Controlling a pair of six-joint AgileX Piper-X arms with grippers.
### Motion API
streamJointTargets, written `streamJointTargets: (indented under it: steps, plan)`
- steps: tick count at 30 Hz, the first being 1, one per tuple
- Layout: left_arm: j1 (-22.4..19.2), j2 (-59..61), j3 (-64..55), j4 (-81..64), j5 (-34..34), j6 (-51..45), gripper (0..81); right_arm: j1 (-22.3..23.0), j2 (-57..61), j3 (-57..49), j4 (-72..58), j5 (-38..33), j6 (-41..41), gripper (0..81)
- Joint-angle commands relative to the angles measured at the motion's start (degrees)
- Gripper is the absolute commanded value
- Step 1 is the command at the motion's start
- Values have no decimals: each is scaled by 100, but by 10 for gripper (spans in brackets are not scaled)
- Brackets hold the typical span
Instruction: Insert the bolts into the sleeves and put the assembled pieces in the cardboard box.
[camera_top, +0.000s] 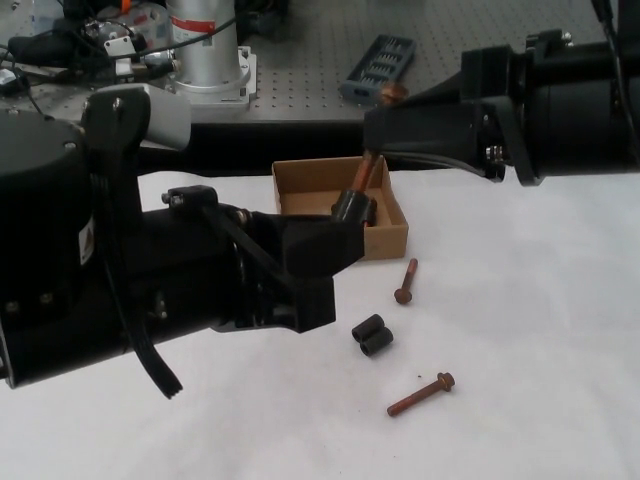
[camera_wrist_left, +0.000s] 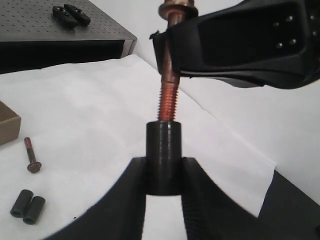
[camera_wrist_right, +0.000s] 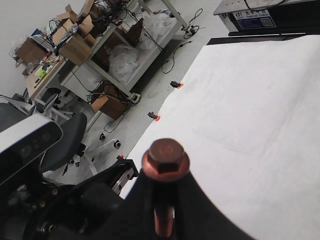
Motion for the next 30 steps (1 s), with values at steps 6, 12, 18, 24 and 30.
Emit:
streamJointTargets:
  steps: [6, 12, 18, 24, 30]
  plan:
    - [33, -56, -56, -336, -347, -14, 6, 24, -102, -8, 83, -470, -26, 29]
    - [33, -56, -56, -468, -347, 86, 6, 24, -102, -8, 83, -692, -26, 29]
    - [33, -56, -56, -467, -347, 451, 6, 24, -102, -8, 83, -1005, -26, 29]
    - [33, -56, -56, -467, -347, 540, 6, 24, -88, -8, 83, -1225, -26, 29]
    - [33, -56, -56, -467, -347, 540, 6, 24, -88, -8, 38, -1128, -26, 29]
